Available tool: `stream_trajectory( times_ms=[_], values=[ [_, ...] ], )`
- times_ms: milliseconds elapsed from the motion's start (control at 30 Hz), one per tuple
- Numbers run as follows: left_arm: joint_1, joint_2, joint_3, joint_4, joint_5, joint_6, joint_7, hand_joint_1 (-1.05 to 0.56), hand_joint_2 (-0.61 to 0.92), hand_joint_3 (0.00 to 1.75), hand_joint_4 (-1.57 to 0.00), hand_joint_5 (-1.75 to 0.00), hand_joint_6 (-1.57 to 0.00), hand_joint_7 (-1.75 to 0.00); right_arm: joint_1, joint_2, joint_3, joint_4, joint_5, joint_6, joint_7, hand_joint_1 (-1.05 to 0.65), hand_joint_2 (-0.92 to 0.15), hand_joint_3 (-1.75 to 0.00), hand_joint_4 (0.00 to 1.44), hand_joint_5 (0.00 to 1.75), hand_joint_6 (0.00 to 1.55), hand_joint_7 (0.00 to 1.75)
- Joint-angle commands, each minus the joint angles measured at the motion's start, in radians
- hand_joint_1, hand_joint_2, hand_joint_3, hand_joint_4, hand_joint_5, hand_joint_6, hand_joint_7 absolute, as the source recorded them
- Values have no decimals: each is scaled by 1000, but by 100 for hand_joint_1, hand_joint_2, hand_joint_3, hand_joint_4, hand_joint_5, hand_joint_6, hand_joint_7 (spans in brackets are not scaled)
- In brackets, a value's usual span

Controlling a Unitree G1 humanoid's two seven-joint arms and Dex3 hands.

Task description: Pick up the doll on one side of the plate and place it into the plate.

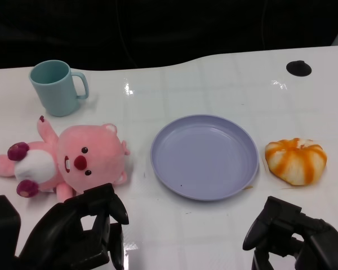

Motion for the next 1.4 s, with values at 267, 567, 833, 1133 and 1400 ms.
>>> stream_trajectory(
  times_ms=[267,567,833,1133,1400],
  values=[
    [-6,11,9,4,4,-6,-2,-10,45,138,-90,-175,-76,-166,-2,-6,-12,-2,5,-7,0,11,-42,-138,67,175,59,154],
    [-7,14,9,6,5,-6,-5,-9,45,139,-90,-175,-76,-166,-1,-8,-14,-2,3,-8,0,12,-43,-137,67,175,59,154],
    [-6,13,11,7,3,-3,-3,-10,44,138,-90,-175,-76,-166,-2,-8,-16,2,6,-10,2,12,-43,-136,67,175,59,154],
    [-2,8,14,9,0,-19,-8,-9,45,138,-90,-175,-76,-164,1,-7,-16,-1,5,-9,1,12,-43,-135,67,175,59,154],
    [18,-16,18,-28,23,-97,14,-24,44,114,-70,-131,-74,-85,1,-7,-18,-2,2,-6,1,10,-43,-136,67,175,59,154]
  ],
)
